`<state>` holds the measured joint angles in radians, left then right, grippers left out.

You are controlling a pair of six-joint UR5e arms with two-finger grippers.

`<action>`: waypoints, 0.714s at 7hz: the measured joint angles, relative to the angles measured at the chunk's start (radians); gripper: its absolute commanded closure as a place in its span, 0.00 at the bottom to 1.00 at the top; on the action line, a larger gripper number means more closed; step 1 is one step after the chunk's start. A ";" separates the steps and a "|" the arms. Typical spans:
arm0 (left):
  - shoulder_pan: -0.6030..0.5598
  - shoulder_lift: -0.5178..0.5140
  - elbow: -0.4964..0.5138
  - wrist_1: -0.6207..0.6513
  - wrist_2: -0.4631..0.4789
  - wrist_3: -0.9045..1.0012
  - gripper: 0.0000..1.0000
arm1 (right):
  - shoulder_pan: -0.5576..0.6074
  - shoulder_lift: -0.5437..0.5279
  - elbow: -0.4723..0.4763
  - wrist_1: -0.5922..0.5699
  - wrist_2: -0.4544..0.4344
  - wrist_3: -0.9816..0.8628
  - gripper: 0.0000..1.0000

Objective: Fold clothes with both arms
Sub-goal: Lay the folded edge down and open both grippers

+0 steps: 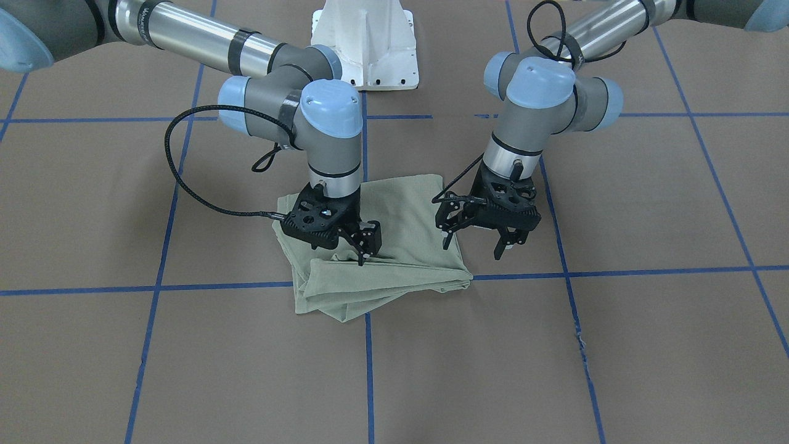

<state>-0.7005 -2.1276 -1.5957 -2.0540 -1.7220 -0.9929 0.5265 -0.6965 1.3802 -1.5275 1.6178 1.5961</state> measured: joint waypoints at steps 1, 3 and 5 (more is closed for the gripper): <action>0.000 0.000 0.000 0.000 0.000 -0.001 0.00 | -0.024 -0.002 -0.010 -0.019 -0.023 -0.010 0.00; 0.000 0.001 0.000 0.000 -0.001 -0.003 0.00 | -0.023 -0.001 -0.061 -0.024 -0.069 -0.077 0.00; -0.001 0.001 -0.001 0.000 -0.001 -0.005 0.00 | 0.037 0.009 -0.129 -0.008 -0.080 -0.154 0.00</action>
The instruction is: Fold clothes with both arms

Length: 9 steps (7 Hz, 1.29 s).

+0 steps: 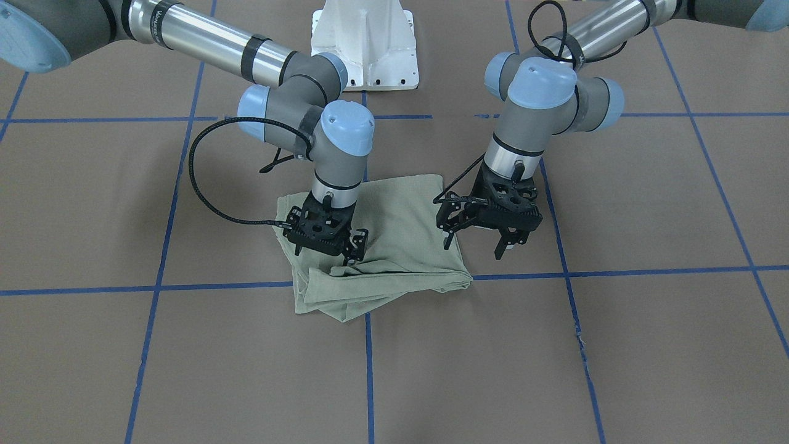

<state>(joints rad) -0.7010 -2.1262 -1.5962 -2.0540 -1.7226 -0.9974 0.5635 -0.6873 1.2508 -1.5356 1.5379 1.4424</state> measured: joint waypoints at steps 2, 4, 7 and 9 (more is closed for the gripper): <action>0.000 0.001 -0.001 0.000 0.000 -0.001 0.00 | 0.078 0.017 -0.107 0.098 0.000 -0.070 0.00; -0.001 0.003 -0.010 0.002 -0.003 0.001 0.00 | 0.157 0.059 -0.141 0.158 0.083 -0.112 0.00; -0.088 0.116 -0.167 0.097 -0.115 0.182 0.00 | 0.269 -0.014 0.063 0.036 0.337 -0.283 0.00; -0.238 0.215 -0.285 0.248 -0.220 0.485 0.00 | 0.407 -0.234 0.357 -0.150 0.463 -0.613 0.00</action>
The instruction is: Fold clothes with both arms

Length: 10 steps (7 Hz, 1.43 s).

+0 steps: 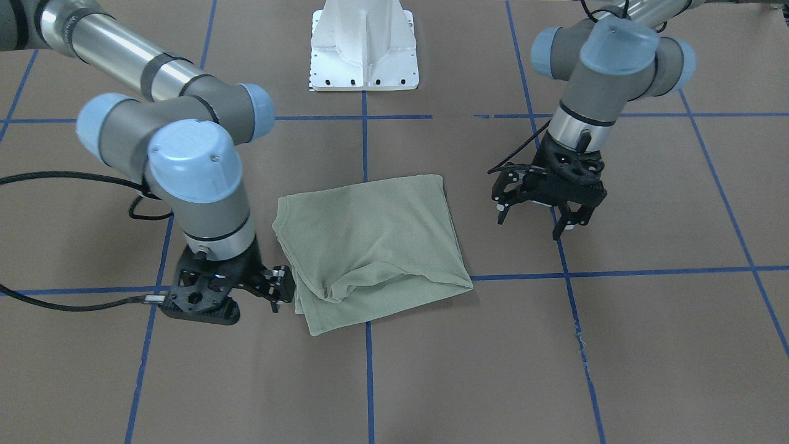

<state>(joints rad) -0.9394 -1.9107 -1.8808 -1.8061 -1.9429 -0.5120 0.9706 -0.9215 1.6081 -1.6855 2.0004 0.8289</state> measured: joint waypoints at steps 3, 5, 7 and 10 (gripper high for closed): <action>-0.326 0.193 -0.029 0.105 -0.250 0.351 0.00 | 0.318 -0.365 0.194 -0.135 0.201 -0.649 0.00; -0.452 0.364 -0.023 0.105 -0.324 0.419 0.00 | 0.492 -0.645 0.241 -0.103 0.261 -0.900 0.00; -0.545 0.439 -0.015 0.164 -0.335 0.558 0.00 | 0.582 -0.785 0.257 -0.075 0.292 -0.943 0.00; -0.654 0.489 -0.005 0.284 -0.345 0.636 0.00 | 0.602 -0.830 0.257 -0.069 0.332 -0.938 0.00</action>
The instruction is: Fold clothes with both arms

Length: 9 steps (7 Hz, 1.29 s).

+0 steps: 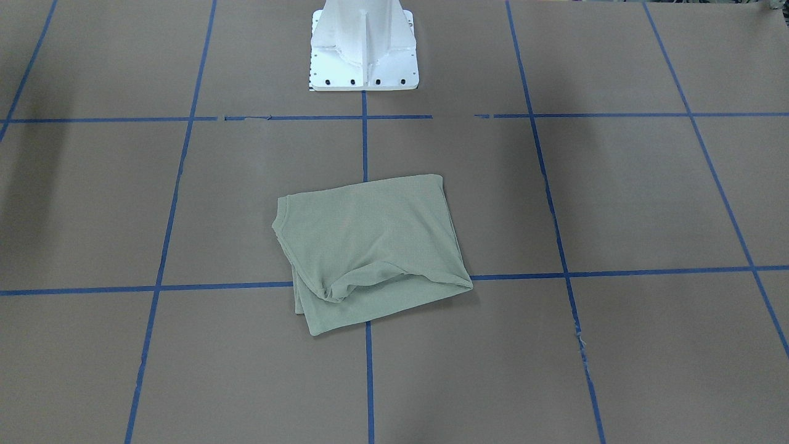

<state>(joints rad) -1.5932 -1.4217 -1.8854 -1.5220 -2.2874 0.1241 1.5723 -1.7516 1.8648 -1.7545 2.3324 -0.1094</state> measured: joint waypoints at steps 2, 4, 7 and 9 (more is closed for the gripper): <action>-0.030 0.039 0.002 0.008 -0.025 0.003 0.00 | 0.006 -0.004 0.007 0.001 0.009 0.055 0.00; -0.033 0.054 -0.005 0.011 -0.031 0.000 0.00 | 0.007 -0.005 0.008 0.001 0.010 0.072 0.00; -0.030 0.072 -0.011 0.017 -0.029 0.000 0.00 | 0.007 -0.007 0.008 0.001 0.008 0.072 0.00; -0.026 0.071 -0.012 0.000 -0.030 0.003 0.00 | 0.007 -0.008 0.007 0.001 0.007 0.071 0.00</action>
<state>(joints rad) -1.6196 -1.3504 -1.8974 -1.5219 -2.3173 0.1269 1.5795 -1.7592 1.8716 -1.7533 2.3395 -0.0382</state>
